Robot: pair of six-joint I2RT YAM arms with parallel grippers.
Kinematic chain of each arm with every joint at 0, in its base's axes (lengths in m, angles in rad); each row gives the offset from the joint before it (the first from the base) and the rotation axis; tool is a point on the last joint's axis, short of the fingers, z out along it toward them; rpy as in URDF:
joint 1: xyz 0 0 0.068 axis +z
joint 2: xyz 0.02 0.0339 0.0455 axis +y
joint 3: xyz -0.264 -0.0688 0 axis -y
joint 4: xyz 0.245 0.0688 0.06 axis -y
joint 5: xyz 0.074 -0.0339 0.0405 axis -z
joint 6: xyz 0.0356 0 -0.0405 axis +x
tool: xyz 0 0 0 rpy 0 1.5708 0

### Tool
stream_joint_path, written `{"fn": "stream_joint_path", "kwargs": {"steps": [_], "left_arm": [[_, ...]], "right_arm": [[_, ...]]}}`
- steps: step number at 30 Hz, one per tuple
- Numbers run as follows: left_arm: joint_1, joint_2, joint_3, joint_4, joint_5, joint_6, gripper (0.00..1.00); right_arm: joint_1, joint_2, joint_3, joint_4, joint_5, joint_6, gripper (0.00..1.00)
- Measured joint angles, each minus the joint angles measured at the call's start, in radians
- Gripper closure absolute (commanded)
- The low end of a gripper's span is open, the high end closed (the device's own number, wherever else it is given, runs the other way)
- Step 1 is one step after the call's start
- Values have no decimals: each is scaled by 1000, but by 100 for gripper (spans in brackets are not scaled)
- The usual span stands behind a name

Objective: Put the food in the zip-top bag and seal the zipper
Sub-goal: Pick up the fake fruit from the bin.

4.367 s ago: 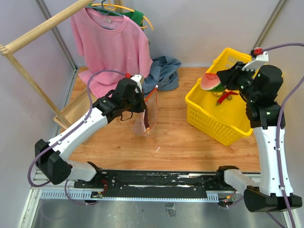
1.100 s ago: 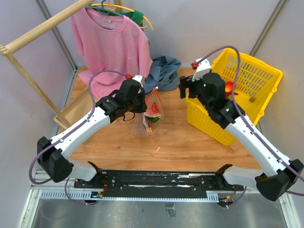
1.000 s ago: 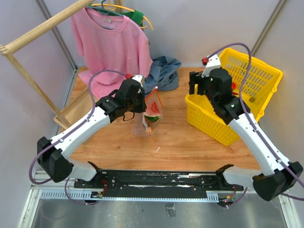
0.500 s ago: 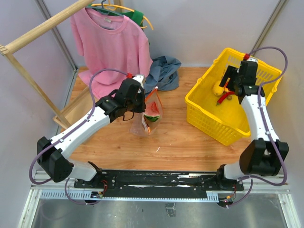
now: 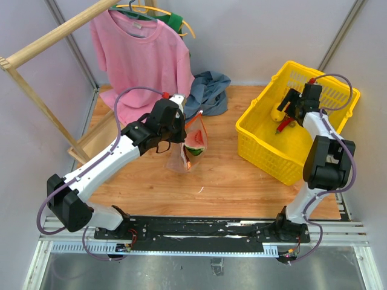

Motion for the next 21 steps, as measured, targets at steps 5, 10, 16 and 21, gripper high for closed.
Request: {"fn": "stream_joint_path", "kwargs": {"steps": [5, 10, 16, 21], "left_arm": [[0, 0, 6, 0, 2, 0, 100], [0, 0, 7, 0, 4, 0, 100], [0, 0, 7, 0, 5, 0, 100], [0, 0, 7, 0, 5, 0, 100]], "right_arm": [[-2, 79, 7, 101, -32, 44, 23], [-2, 187, 58, 132, -47, 71, 23], [-1, 281, 90, 134, -79, 87, 21], [-1, 326, 122, 137, -123, 94, 23]]}}
